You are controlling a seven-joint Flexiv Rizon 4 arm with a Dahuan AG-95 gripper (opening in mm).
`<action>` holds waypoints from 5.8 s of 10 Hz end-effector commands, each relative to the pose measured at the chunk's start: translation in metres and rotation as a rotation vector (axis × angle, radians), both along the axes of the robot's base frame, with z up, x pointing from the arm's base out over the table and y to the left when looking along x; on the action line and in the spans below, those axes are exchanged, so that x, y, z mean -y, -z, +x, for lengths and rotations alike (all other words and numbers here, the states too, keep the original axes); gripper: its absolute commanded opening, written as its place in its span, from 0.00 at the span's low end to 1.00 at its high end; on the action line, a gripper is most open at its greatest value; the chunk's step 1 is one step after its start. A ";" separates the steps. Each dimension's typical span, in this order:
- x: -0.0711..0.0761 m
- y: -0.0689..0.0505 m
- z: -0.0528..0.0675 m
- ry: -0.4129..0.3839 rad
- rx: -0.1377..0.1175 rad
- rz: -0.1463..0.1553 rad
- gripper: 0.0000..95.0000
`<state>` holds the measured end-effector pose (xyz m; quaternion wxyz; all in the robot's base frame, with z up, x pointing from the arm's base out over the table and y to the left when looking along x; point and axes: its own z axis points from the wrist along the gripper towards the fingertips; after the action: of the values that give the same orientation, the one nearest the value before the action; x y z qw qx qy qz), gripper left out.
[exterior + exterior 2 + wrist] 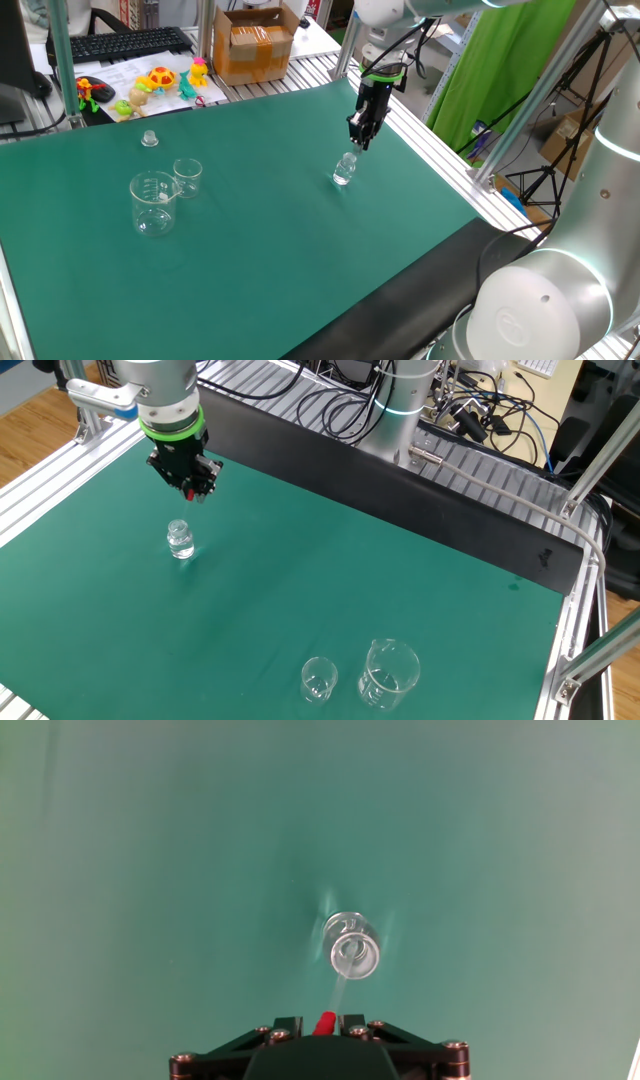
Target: Transfer liquid using a dropper
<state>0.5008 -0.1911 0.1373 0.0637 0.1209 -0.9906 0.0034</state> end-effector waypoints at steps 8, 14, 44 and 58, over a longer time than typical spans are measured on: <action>0.001 0.000 0.001 0.000 0.000 0.000 0.00; 0.005 -0.004 0.004 0.000 -0.001 0.000 0.00; 0.025 -0.036 -0.002 0.001 -0.028 -0.017 0.20; 0.011 -0.029 0.003 0.000 -0.005 -0.017 0.00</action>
<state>0.5059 -0.2019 0.1656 0.0655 0.1204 -0.9905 0.0111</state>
